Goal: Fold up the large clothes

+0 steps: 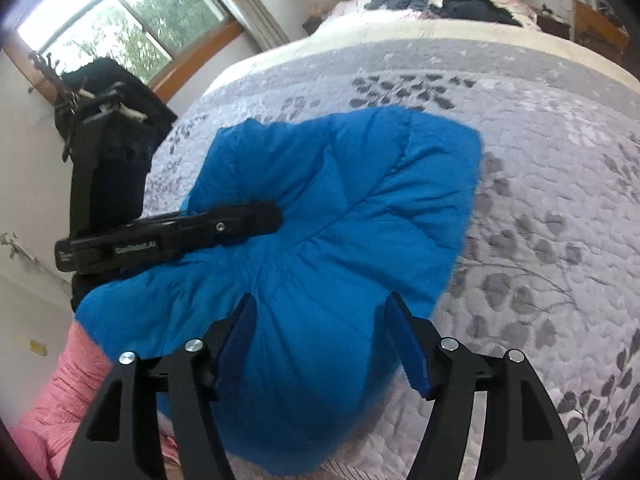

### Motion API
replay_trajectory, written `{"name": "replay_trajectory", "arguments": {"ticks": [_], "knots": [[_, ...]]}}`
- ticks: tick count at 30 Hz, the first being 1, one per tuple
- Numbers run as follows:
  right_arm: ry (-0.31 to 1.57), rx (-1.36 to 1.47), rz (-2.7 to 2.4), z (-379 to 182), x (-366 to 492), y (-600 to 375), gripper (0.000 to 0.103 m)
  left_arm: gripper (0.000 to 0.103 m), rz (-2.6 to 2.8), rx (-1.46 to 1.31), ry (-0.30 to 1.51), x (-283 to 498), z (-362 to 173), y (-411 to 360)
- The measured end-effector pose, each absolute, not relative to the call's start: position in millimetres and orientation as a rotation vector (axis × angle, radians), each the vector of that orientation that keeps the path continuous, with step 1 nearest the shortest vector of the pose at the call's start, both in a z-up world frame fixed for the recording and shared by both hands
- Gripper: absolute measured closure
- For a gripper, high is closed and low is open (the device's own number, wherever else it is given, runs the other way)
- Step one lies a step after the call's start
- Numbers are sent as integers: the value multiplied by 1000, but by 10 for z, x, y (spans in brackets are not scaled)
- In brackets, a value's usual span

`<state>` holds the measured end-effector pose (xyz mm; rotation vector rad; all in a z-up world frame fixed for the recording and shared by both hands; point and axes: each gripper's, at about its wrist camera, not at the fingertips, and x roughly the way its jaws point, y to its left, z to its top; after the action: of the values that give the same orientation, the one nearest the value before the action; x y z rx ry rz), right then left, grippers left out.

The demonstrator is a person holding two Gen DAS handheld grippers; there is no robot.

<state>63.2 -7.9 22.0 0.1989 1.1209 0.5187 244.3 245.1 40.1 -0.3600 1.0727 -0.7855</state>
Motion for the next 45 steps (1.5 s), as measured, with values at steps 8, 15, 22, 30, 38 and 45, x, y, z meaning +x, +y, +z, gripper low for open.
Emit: {"name": "replay_trajectory", "arguments": {"ticks": [8, 15, 22, 30, 38, 45], "knots": [[1078, 314, 439, 259, 543, -617, 36, 85, -905, -393, 954, 2315, 715, 2385], [1039, 316, 459, 358, 533, -621, 36, 87, -1022, -399, 781, 2009, 1199, 2522], [1009, 285, 513, 477, 573, -392, 36, 87, -1066, -473, 640, 1732, 1512, 3094], [1044, 179, 629, 507, 531, 206, 35, 87, -935, -627, 664, 1668, 1010, 4012], [1165, 51, 656, 252, 531, 890, 34, 86, -823, -751, 797, 1789, 162, 4509], [1190, 15, 588, -11, 641, 1003, 19, 79, -790, -693, 822, 1804, -5, 4452]]}}
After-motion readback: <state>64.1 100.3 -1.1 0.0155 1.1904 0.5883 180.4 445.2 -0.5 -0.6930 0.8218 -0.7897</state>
